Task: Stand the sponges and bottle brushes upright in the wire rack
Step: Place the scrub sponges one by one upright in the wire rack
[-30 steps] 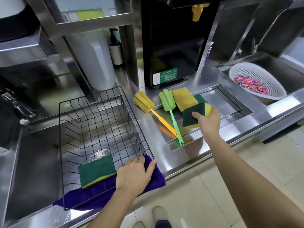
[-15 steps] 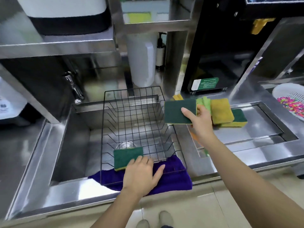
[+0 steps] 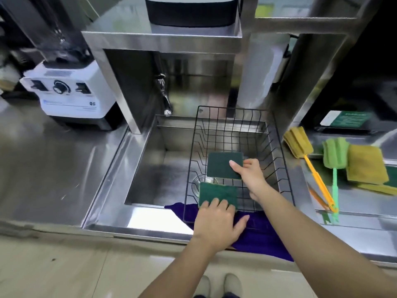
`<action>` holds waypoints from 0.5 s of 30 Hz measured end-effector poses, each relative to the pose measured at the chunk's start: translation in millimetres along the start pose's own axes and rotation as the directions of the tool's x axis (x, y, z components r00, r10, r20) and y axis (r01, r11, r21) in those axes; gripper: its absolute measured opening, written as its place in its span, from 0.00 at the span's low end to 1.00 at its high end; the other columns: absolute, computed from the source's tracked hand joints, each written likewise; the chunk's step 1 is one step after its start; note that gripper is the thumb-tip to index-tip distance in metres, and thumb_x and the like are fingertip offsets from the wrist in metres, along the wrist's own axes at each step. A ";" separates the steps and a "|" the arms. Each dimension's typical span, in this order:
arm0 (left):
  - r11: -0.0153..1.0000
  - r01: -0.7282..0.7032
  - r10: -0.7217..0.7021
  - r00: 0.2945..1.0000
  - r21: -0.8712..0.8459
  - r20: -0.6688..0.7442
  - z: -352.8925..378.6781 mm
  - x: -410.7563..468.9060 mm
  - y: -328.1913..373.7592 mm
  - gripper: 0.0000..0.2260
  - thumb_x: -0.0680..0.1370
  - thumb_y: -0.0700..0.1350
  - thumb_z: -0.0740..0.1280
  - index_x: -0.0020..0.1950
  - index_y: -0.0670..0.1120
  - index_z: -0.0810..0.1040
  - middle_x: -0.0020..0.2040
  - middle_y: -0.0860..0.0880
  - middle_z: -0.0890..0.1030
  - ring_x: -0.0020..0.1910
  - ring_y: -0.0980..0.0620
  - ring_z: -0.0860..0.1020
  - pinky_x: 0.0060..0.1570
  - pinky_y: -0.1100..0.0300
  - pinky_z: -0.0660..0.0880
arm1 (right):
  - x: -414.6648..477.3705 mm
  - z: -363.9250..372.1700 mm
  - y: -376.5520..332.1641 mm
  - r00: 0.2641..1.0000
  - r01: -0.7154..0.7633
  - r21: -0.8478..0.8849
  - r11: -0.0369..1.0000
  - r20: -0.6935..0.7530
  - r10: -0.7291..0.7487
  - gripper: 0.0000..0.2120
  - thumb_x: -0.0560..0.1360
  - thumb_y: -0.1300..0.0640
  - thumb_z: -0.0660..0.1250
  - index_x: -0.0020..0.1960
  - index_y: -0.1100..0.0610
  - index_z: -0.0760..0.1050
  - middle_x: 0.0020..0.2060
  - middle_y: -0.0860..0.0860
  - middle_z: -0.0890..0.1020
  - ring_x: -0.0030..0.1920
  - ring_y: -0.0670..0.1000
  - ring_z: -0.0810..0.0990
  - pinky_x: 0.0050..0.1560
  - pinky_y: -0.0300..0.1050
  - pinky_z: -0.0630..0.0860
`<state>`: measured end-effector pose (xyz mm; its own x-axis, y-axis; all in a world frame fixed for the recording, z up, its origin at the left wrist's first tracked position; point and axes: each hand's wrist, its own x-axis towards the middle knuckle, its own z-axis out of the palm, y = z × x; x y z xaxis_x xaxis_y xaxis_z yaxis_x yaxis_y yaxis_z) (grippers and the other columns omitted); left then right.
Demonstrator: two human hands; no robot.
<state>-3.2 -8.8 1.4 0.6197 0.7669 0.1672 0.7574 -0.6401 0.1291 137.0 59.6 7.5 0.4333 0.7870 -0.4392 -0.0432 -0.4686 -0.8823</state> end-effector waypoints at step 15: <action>1.000 -0.005 0.005 1.000 0.006 -0.012 5.9 -1.1 -1.5 0.24 0.77 0.59 0.53 0.34 0.45 0.78 0.32 0.47 0.78 0.34 0.46 0.75 0.34 0.55 0.72 | 18.3 10.2 6.9 0.988 0.000 -0.389 0.921 0.142 0.060 0.21 0.72 0.51 0.71 0.58 0.62 0.73 0.57 0.58 0.81 0.57 0.58 0.80 0.62 0.55 0.75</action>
<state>-3.8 -8.5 -4.7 0.6210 0.7630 0.1796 0.7554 -0.6437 0.1225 135.4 75.0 -8.3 0.2974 0.8067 -0.5107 0.3110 -0.5875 -0.7470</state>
